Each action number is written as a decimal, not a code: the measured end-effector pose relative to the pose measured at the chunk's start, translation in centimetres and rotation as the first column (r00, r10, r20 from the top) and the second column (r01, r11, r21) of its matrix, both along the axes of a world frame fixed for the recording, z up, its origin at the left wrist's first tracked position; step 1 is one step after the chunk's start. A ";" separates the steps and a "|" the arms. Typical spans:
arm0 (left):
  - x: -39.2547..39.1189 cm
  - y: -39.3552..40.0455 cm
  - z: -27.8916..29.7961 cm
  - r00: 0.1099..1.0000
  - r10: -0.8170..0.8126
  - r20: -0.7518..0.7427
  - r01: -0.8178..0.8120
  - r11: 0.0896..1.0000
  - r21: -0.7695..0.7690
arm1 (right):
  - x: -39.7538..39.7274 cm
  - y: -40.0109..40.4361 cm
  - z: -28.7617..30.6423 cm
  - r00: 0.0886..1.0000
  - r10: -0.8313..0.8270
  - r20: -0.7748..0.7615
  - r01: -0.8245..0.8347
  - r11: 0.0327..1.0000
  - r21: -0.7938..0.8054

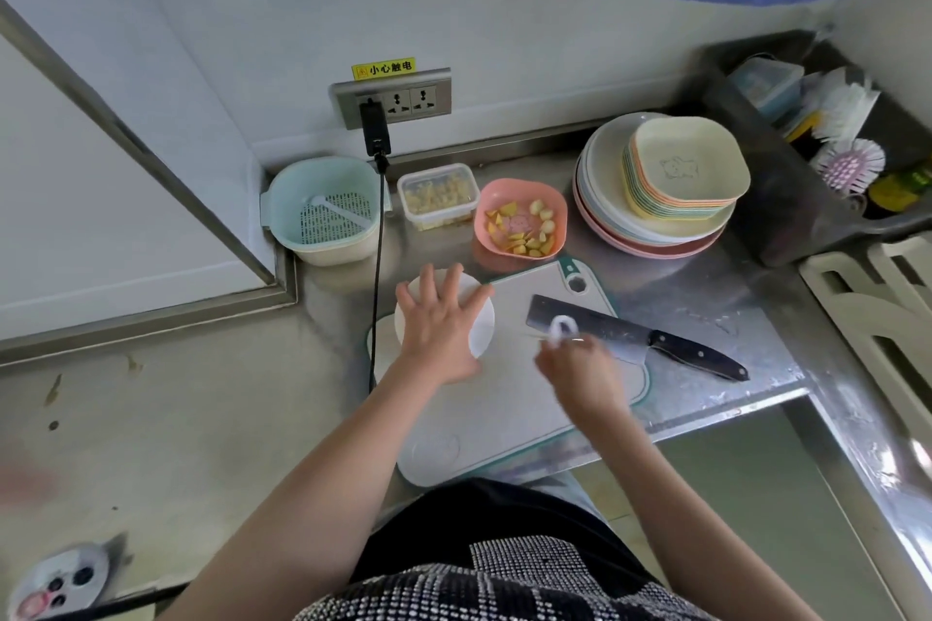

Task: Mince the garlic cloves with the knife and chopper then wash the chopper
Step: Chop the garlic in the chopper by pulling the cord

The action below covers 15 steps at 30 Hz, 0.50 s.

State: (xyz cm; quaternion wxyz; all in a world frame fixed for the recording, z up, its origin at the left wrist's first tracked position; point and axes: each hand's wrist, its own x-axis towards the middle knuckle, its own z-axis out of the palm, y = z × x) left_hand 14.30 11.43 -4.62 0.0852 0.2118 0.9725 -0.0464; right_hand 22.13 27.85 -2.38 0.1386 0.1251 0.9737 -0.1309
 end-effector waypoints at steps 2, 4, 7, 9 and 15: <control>0.0 -0.1 0.0 1.000 0.020 0.014 -0.020 1.000 0.008 | -0.5 -3.4 -0.1 0.983 0.180 0.035 -0.179 0.983 -0.027; -0.1 -0.3 -0.2 0.999 0.036 0.026 -0.037 0.999 0.026 | -0.7 -4.4 -1.5 0.976 0.205 0.073 -0.202 0.978 -0.052; -0.2 -0.1 0.0 1.000 -0.002 0.019 0.001 1.000 0.012 | -0.8 -3.0 -2.2 0.995 0.092 0.047 -0.090 0.995 -0.030; -0.2 0.3 0.3 0.999 -0.033 0.012 0.033 0.999 0.003 | -1.2 -2.1 -2.2 0.998 0.057 -0.006 -0.057 0.998 0.026; -0.8 -0.6 -0.1 0.993 0.083 0.080 -0.090 0.992 0.090 | 0.6 3.7 -2.1 0.958 -0.259 0.124 0.255 0.966 0.052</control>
